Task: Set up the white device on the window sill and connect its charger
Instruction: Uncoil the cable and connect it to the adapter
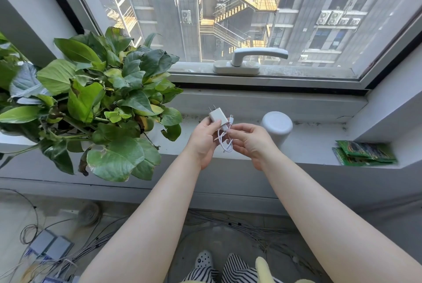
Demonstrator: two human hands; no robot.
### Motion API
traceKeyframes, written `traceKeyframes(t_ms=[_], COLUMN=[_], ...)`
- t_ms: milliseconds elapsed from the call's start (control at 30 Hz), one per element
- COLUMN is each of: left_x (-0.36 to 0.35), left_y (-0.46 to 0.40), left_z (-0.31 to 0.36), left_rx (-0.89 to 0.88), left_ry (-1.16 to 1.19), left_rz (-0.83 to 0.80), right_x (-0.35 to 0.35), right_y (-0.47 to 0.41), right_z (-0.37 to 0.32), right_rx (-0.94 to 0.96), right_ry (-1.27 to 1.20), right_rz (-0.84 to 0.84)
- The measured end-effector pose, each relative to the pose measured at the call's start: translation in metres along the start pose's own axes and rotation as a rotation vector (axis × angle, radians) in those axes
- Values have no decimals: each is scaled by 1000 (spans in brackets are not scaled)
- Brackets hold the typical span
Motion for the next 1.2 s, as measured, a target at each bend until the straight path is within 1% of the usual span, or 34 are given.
traceKeyframes(t_ms=[233, 333, 400, 600, 933, 1000, 1067, 1200], left_x=[-1, -1, -1, -1, -1, -1, -1, 2], left_y=[2, 3, 3, 4, 3, 2, 1, -2], left_z=[6, 8, 9, 10, 11, 11, 12, 13], left_rx=[-119, -148, -159, -135, -90, -86, -89, -97], left_ry=[-254, -282, -280, -188, -78, -38, -2, 61], left_rz=[5, 2, -2, 14, 6, 6, 19, 28], right_x=[4, 3, 4, 7, 10, 9, 8, 10], right_y=[3, 4, 3, 4, 9, 10, 11, 12], right_z=[-3, -5, -7, -13, -26, -26, -23, -17], right_rx=[-8, -24, -1, 161, 272, 270, 225, 174], right_ry=[-7, -9, 3, -7, 209, 198, 147, 52], right_rz=[-30, -62, -47, -1, -13, -38, -77, -62])
Point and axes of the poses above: each hand's wrist, its own y-axis away from the middle knuckle, its own x-axis out of the back of the hand, z = x × y, the point moved 3 cm from there along -y, towards the middle knuckle, and after that the axes turned 12 degrees about z, right-handed, at the moved point
